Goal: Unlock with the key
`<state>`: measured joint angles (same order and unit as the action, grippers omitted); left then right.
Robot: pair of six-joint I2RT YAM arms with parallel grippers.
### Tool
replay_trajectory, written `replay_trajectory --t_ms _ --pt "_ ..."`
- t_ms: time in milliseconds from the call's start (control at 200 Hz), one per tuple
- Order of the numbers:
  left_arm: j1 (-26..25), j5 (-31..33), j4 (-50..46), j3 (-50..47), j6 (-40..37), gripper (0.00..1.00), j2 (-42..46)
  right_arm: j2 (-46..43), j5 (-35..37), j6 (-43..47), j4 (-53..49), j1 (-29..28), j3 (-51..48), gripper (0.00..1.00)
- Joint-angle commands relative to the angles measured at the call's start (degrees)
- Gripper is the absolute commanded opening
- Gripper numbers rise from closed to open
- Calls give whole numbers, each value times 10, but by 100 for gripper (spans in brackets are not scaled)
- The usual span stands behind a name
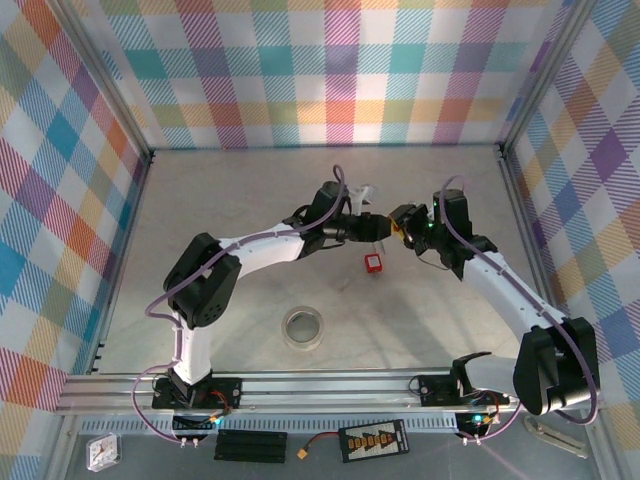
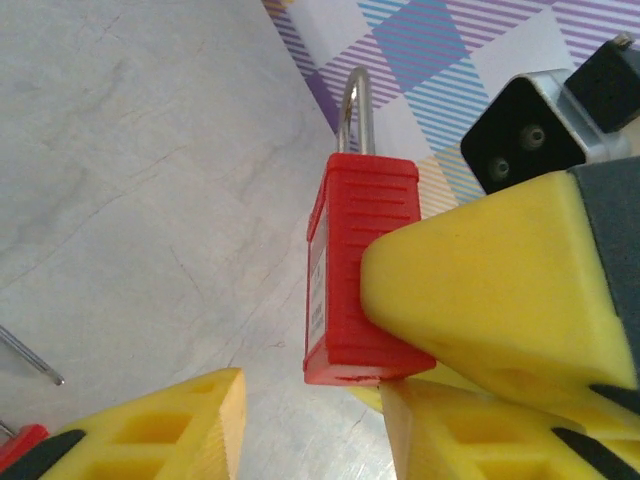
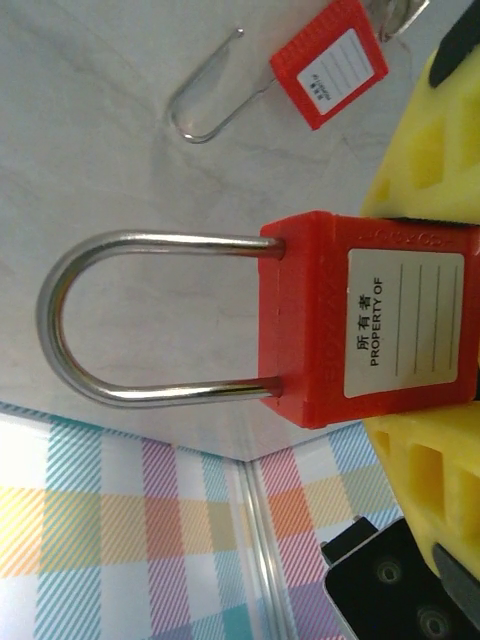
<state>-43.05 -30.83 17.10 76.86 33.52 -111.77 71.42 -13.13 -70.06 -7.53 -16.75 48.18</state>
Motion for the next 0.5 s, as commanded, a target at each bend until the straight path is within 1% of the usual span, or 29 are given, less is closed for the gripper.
replay_trajectory --t_ms 0,120,230,285,410,495 --pt "-3 60 200 -24 26 42 43 1 -238 5 -77 -76 -5 0" --pt "4 82 211 -72 30 43 69 7 -232 6 -80 -76 -8 0" --pt "18 90 212 -94 39 48 92 9 -223 20 -94 -76 -10 0" --pt "24 95 191 -99 37 51 106 9 -207 34 -114 -74 -5 0" --pt "30 125 91 -106 5 58 158 8 -178 72 -158 -72 8 0" --pt "38 154 -34 -101 -17 60 199 4 -148 104 -200 -69 21 0"
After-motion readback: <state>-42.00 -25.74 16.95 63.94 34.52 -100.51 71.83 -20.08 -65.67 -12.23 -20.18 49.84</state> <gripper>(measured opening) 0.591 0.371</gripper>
